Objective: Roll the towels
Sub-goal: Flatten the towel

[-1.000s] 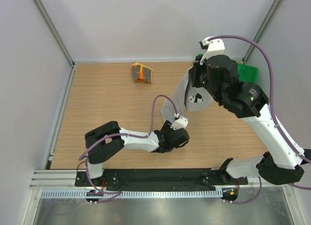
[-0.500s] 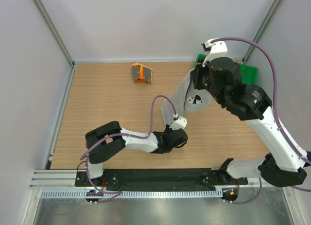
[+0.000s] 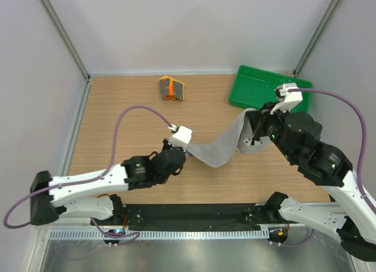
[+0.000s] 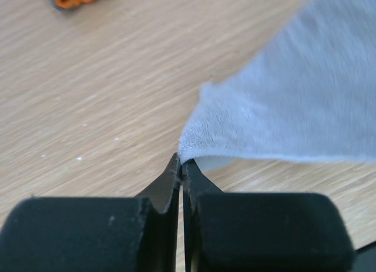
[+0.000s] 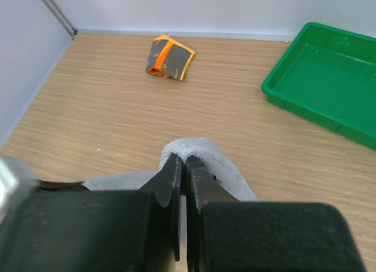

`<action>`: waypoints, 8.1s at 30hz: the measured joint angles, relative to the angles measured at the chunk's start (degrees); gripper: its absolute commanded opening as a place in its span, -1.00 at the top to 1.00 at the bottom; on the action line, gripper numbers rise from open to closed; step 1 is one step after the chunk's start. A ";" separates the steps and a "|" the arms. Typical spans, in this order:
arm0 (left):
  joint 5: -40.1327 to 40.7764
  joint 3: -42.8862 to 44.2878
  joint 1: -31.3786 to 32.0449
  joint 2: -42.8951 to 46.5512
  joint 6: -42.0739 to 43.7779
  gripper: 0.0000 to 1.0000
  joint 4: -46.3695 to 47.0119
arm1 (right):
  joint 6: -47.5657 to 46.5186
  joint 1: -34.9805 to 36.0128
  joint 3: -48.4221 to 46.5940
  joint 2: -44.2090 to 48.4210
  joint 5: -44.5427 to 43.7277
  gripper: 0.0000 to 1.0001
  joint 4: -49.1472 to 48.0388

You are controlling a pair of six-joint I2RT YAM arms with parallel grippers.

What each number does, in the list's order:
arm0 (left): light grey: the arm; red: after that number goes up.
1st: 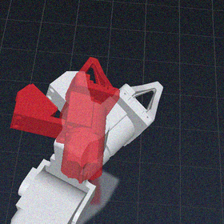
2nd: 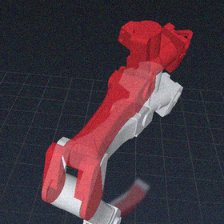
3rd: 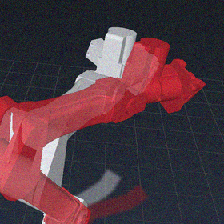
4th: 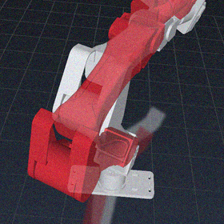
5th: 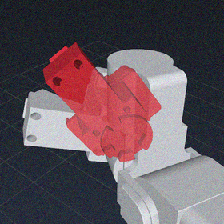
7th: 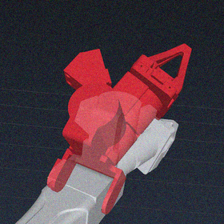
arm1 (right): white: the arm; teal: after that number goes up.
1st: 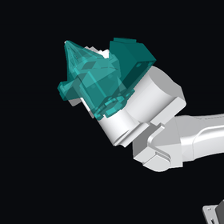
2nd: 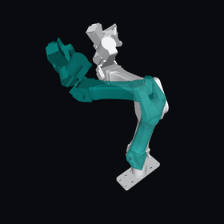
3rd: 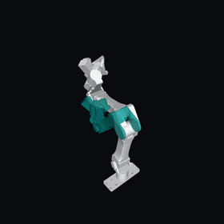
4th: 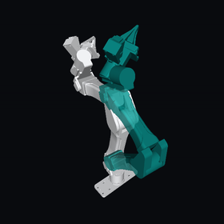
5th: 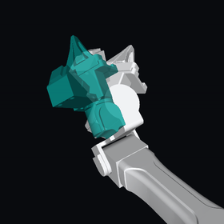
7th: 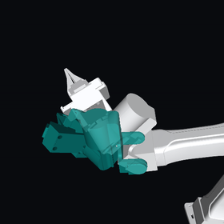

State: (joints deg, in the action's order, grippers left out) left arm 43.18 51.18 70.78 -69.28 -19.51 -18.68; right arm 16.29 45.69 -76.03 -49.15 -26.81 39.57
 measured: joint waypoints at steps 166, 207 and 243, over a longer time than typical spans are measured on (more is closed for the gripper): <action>-26.67 -11.45 -40.37 -11.19 -20.83 -0.54 -8.98 | 11.28 -39.89 -5.84 -68.30 44.35 0.52 -5.57; -26.73 -12.00 -40.44 -10.29 -20.59 -0.58 -9.86 | 8.04 -42.82 10.01 -55.71 41.48 0.21 -14.21; -25.14 -1.33 -42.62 -0.72 -20.02 -0.80 -11.85 | 15.98 -34.51 18.80 -28.46 26.18 0.31 -13.03</action>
State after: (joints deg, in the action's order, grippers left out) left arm 18.04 49.84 28.16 -70.00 -39.53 -30.52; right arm 32.27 11.18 -57.23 -77.60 -0.62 26.55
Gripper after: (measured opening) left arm 0.904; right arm 0.455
